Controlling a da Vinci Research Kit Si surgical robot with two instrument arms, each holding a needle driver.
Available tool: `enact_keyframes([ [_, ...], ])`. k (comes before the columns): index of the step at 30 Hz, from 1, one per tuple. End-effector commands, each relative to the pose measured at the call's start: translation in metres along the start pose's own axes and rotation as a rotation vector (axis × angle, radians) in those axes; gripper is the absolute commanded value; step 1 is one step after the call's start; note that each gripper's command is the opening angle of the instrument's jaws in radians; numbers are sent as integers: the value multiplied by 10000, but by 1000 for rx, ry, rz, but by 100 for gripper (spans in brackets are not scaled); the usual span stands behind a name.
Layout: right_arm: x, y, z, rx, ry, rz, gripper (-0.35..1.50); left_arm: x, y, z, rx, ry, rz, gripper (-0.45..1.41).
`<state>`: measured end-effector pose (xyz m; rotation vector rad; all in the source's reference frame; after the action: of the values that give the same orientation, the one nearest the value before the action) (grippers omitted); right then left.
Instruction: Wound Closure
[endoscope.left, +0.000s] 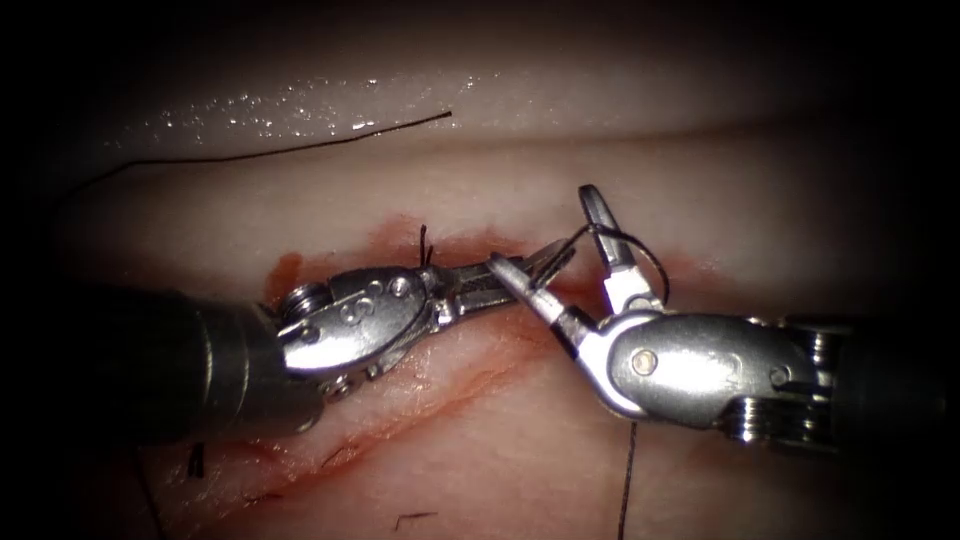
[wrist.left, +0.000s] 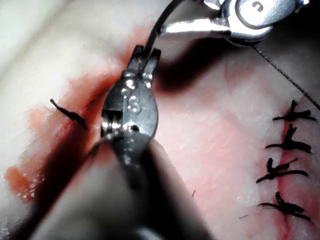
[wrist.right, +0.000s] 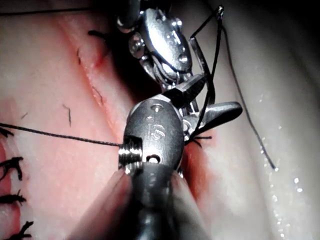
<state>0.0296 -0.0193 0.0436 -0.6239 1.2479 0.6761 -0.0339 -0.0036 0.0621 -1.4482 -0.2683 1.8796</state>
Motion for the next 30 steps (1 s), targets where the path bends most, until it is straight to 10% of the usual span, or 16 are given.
enact_keyframes([
  [1, -2, -8, 5, 5, 2, -5, -35, -4, 0, 7, 0, 0, 0, -45],
  [10, -9, -2, -1, 39, -31, -42, -35, -1, 6, 5, 4, -1, -3, -45],
  [15, -17, 16, -5, 101, -29, -52, -35, 2, 10, 2, 35, -16, -50, 89],
  [18, -30, 36, -8, 220, -30, -50, -35, 3, 12, -6, 90, -25, -56, 124],
  [30, -79, 92, 9, 620, 89, -57, -35, -11, 12, -29, 97, -216, 47, 124],
])
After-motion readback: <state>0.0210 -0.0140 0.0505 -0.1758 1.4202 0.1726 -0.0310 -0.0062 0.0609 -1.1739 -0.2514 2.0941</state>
